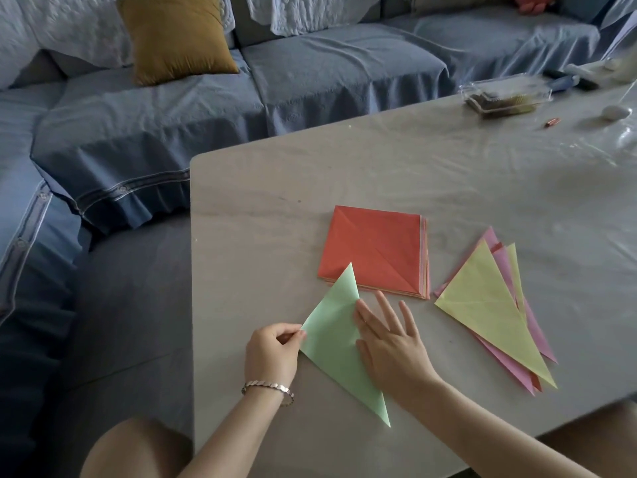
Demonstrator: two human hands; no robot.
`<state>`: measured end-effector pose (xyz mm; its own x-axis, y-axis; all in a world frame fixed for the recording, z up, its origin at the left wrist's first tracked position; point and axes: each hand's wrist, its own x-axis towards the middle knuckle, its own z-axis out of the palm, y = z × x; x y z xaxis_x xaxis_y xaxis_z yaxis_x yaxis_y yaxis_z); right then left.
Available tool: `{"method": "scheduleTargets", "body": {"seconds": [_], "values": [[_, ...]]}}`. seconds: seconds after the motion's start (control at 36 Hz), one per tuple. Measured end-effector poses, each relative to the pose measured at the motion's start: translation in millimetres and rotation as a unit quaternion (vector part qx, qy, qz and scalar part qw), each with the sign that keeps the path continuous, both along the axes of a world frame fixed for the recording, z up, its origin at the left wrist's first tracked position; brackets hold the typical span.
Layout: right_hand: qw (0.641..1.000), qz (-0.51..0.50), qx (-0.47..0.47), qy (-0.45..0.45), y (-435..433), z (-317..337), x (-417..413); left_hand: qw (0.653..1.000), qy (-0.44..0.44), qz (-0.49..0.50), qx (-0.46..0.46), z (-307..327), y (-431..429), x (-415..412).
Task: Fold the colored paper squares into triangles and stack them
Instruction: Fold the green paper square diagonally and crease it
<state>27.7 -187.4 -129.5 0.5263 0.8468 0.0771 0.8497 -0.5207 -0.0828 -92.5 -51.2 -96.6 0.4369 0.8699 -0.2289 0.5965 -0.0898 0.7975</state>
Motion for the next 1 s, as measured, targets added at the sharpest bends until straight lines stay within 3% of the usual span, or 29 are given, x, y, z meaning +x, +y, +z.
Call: {"method": "scheduleTargets", "body": {"seconds": [0.28,0.67,1.0], "values": [[0.995,0.014,-0.090,-0.028,48.0,19.2,46.4,1.000,-0.001,-0.010,-0.001,-1.9,4.0,-0.9],[0.987,0.016,-0.103,0.124,59.5,29.5,83.0,1.000,-0.004,-0.003,-0.007,-1.9,4.7,-0.1],[0.975,0.076,-0.101,0.185,20.7,30.2,65.5,1.000,-0.007,-0.005,-0.008,-2.3,4.6,0.0]]}}
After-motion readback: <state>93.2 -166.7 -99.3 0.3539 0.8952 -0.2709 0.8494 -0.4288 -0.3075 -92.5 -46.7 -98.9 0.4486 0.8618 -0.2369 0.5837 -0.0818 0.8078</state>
